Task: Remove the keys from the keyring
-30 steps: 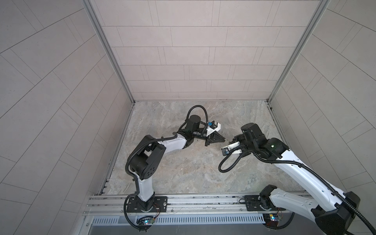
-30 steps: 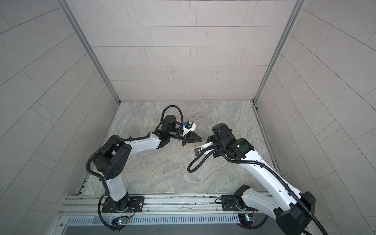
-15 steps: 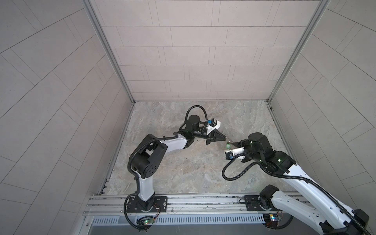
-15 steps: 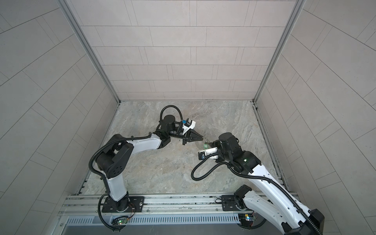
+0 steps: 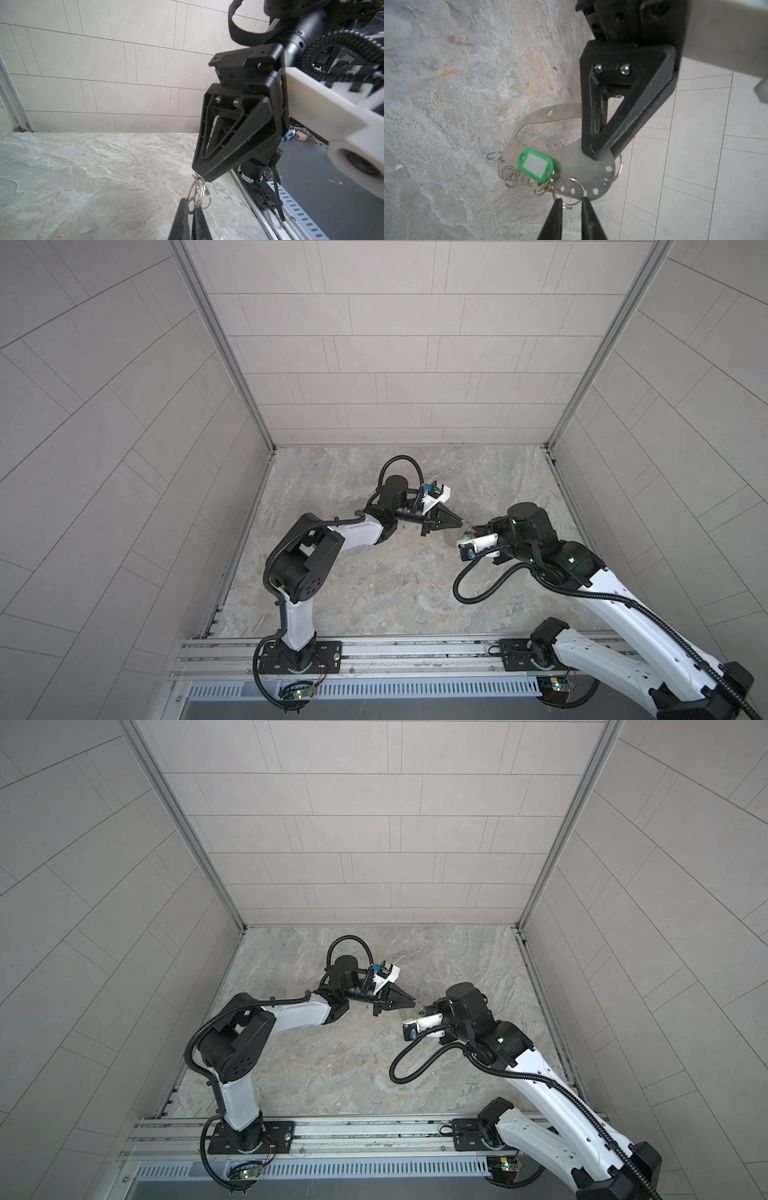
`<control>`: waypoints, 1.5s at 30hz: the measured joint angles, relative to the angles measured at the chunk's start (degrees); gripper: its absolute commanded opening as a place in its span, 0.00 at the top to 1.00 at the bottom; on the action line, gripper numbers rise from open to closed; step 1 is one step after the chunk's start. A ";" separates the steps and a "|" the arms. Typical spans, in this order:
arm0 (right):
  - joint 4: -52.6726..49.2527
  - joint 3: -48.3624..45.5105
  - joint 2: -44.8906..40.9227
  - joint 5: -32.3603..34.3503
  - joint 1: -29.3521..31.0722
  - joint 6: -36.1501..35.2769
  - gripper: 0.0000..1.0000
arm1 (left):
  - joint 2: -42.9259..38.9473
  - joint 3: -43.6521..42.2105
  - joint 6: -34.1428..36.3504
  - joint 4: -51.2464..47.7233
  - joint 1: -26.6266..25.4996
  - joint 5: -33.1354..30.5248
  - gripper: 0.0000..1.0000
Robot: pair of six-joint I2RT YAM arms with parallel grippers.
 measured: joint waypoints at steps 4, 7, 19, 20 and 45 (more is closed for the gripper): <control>-1.88 0.17 -0.26 -0.46 -0.44 -0.42 0.82 | 0.00 0.00 -0.55 0.55 -0.11 0.20 1.00; -2.64 0.17 -0.59 -0.70 -0.59 -0.61 0.80 | 0.00 0.02 -1.09 0.66 -0.15 0.39 1.00; -2.91 0.17 0.20 -1.51 -1.31 -2.62 0.77 | 1.49 0.02 -5.14 4.48 -0.37 1.14 1.00; -2.86 0.17 0.17 -1.68 -1.38 -2.80 0.77 | 1.62 0.02 -5.55 4.70 -0.37 1.22 1.00; 2.82 -1.55 1.38 -1.95 -1.40 -8.96 0.85 | 1.84 0.96 -7.48 5.68 -0.39 -0.11 1.00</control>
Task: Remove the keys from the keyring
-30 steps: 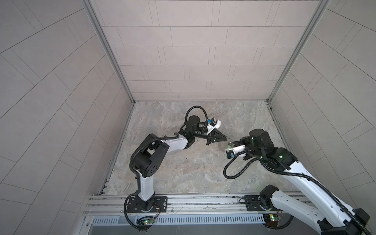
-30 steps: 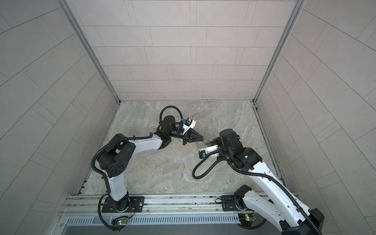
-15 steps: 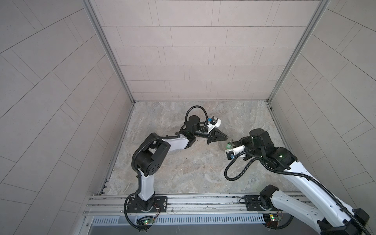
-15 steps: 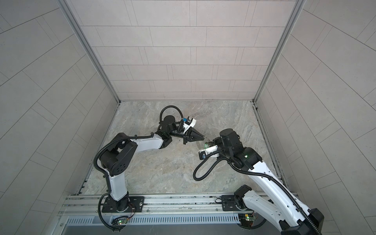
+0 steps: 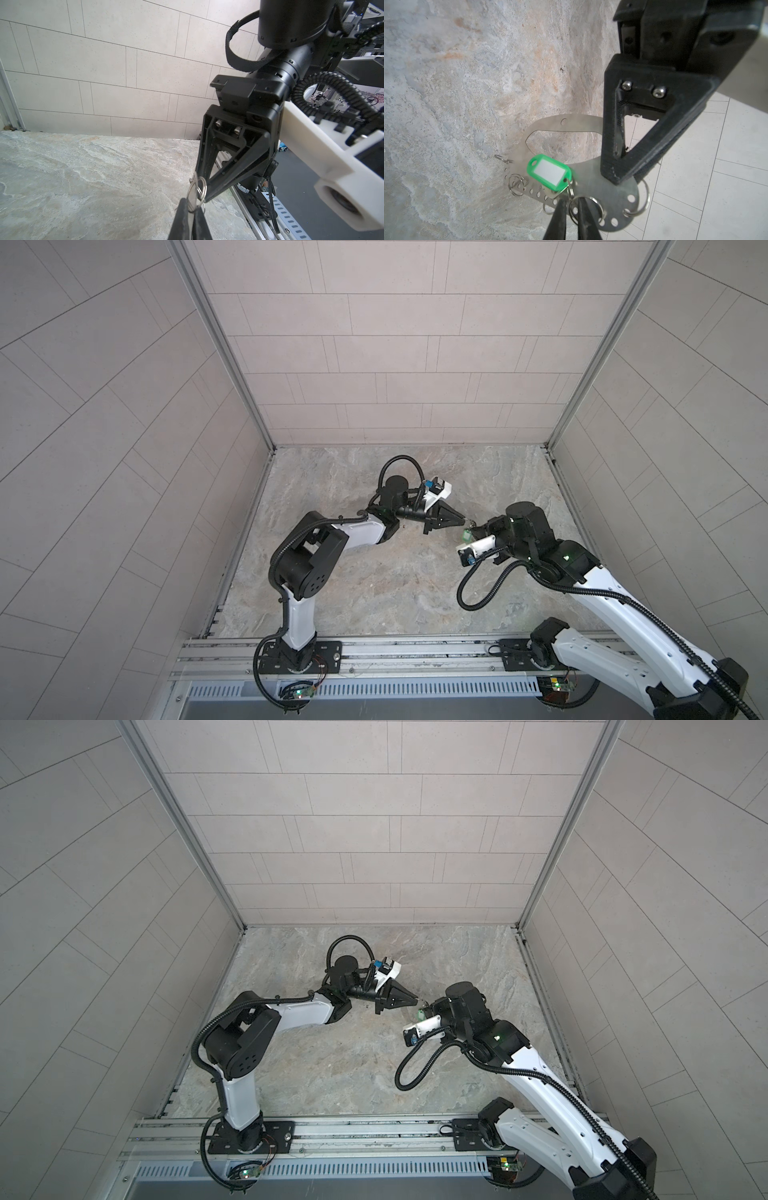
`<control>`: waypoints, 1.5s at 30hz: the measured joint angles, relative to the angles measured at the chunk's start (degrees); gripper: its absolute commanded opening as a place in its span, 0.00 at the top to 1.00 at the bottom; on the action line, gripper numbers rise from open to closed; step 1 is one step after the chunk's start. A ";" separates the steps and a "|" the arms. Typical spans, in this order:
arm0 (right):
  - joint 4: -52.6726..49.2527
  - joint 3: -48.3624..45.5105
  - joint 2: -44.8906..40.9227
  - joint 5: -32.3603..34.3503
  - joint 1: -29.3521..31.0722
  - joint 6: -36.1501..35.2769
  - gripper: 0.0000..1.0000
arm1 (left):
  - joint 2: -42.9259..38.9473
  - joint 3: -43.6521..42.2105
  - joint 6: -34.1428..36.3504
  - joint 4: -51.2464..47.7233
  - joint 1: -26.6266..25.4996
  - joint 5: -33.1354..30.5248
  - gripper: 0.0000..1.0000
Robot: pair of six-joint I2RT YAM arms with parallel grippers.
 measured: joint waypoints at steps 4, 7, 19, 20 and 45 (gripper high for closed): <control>-0.04 0.00 0.42 1.07 0.00 -2.34 0.84 | 0.00 0.02 -0.07 -0.02 0.00 -0.31 1.00; 0.11 0.00 0.87 1.90 0.00 -4.42 0.90 | 0.00 0.02 -0.13 -0.04 0.00 -0.39 1.00; -7.82 7.58 2.69 3.28 -0.07 -6.36 1.00 | 0.00 0.72 -0.17 -0.04 0.04 0.31 1.00; -9.31 9.90 3.21 2.67 -0.13 -5.51 1.00 | 0.00 0.90 -0.17 -0.07 0.07 0.57 1.00; -19.34 15.52 6.14 -16.39 -16.65 43.39 0.65 | 0.00 1.01 0.37 -0.70 0.02 1.55 1.00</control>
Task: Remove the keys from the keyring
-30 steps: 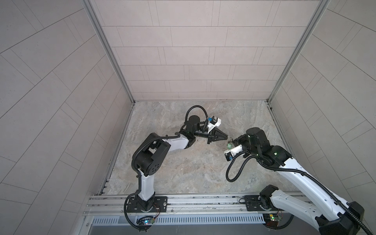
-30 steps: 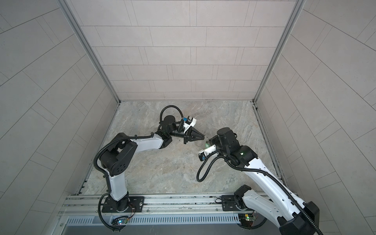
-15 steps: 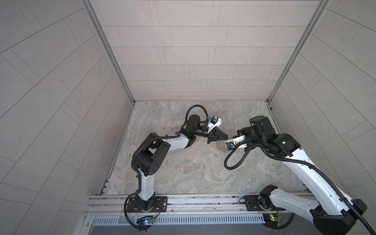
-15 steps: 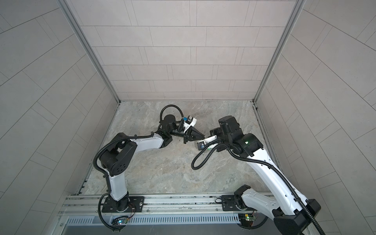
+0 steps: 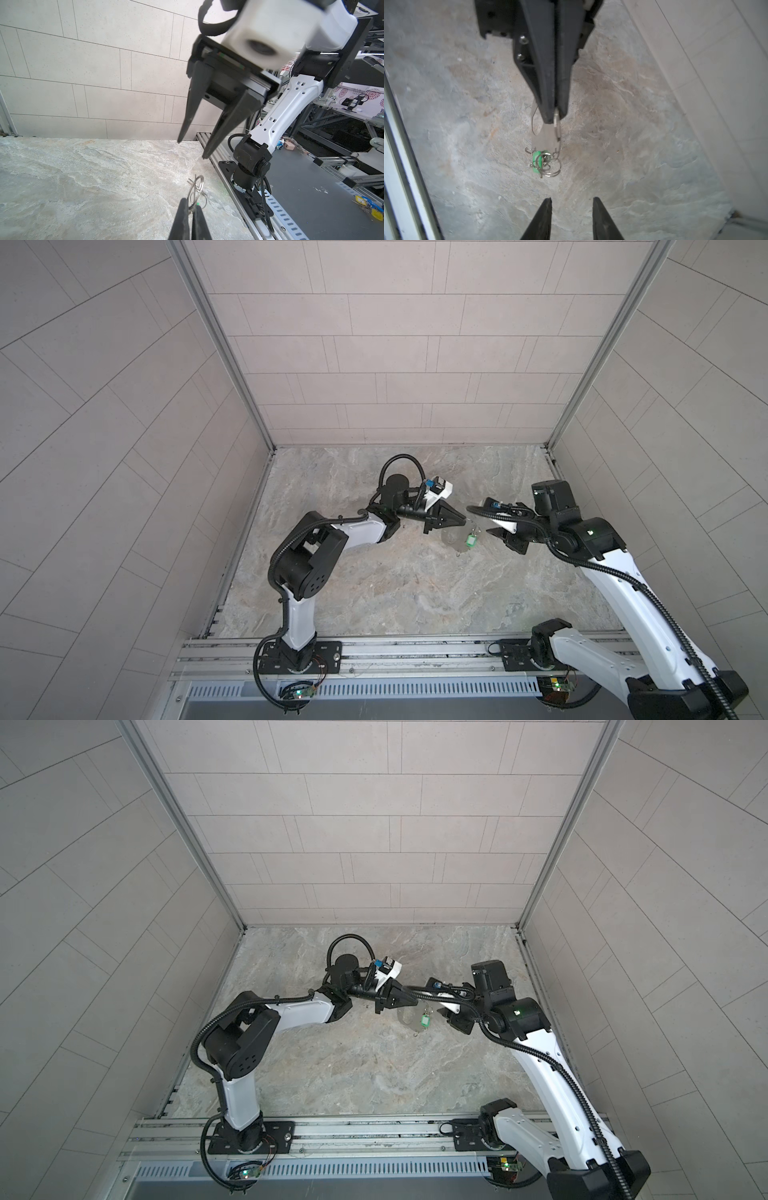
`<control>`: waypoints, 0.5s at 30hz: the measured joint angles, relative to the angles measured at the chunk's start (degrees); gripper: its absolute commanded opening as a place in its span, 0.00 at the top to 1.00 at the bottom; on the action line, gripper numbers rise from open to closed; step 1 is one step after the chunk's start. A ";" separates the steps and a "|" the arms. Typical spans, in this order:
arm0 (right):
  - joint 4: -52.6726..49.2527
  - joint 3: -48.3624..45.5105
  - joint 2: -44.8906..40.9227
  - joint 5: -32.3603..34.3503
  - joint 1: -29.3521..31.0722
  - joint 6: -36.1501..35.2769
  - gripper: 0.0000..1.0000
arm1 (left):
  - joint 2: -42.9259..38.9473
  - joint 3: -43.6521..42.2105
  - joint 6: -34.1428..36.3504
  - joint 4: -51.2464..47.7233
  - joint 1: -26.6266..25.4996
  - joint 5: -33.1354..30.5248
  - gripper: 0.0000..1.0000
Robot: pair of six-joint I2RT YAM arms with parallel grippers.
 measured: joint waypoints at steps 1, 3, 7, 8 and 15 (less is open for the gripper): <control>0.07 0.72 0.83 -0.98 -1.25 3.98 0.65 | 0.00 0.00 0.07 0.00 0.00 0.02 1.00; 0.22 1.66 1.66 -3.74 -3.45 11.28 0.65 | 0.00 0.00 0.09 0.02 0.00 0.02 1.00; 0.33 2.43 2.49 -10.91 -5.66 24.09 0.64 | 0.00 0.20 0.09 0.07 0.00 0.09 1.00; 0.31 2.78 3.17 -12.72 -5.90 26.77 0.64 | 0.00 0.37 0.07 0.07 0.00 0.15 1.00; -0.57 3.02 8.00 -18.49 -6.88 34.77 0.67 | 0.00 0.74 0.04 0.68 -0.26 0.17 1.00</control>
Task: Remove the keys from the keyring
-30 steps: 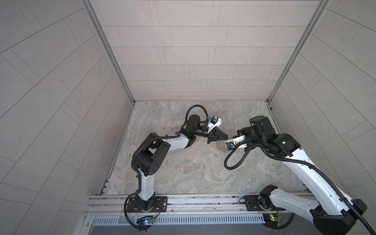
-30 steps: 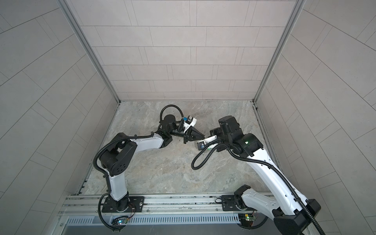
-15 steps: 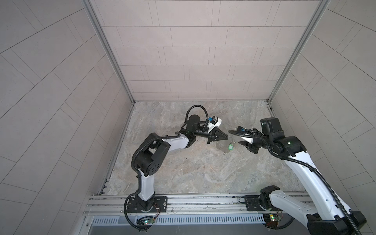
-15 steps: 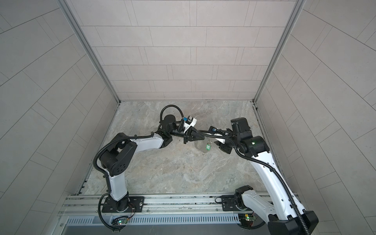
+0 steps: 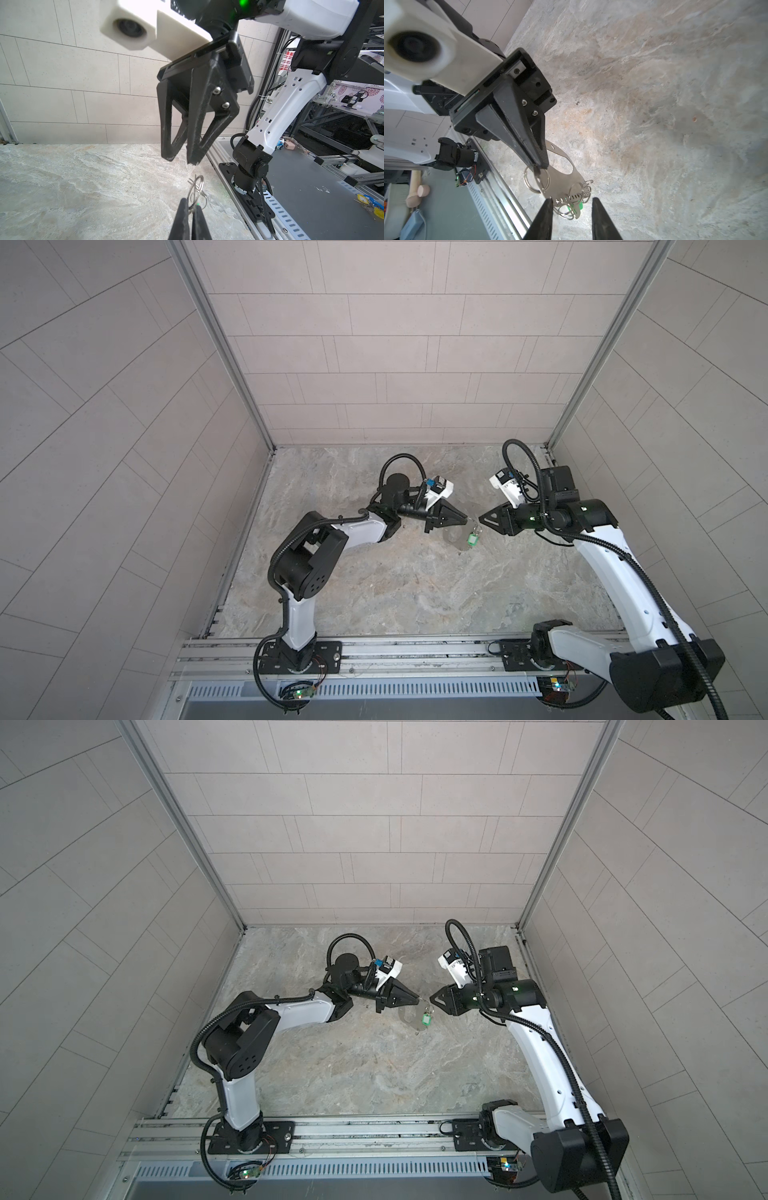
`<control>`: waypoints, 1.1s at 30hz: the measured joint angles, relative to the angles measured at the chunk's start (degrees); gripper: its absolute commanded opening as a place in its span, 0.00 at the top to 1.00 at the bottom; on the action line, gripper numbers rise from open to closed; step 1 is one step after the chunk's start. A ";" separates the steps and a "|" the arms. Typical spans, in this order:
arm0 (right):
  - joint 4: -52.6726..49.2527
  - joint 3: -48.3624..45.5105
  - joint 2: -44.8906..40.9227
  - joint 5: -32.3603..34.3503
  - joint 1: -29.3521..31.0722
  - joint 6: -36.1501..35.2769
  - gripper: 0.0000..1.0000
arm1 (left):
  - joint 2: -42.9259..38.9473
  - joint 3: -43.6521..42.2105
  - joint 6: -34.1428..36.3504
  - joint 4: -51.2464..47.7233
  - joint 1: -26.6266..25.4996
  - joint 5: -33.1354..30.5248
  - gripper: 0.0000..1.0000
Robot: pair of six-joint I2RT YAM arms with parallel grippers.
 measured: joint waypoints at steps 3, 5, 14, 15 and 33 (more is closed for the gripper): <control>-1.64 -0.28 0.61 -1.31 -0.57 0.50 0.69 | 0.00 0.00 0.00 0.00 0.00 0.00 1.00; -2.67 -0.85 0.44 -2.80 -1.95 0.48 0.68 | 0.00 0.00 0.00 0.00 0.00 0.00 1.00; -3.32 -5.51 -1.90 -6.75 -4.11 0.46 0.69 | 0.00 0.00 0.00 0.00 0.00 0.02 1.00; -2.93 -5.75 -1.92 -7.30 -4.11 0.74 0.69 | 0.00 0.00 0.00 0.00 0.00 0.02 1.00; -0.39 -5.79 0.59 -9.29 -4.11 4.02 0.81 | 0.00 0.00 0.00 0.02 -0.37 0.02 1.00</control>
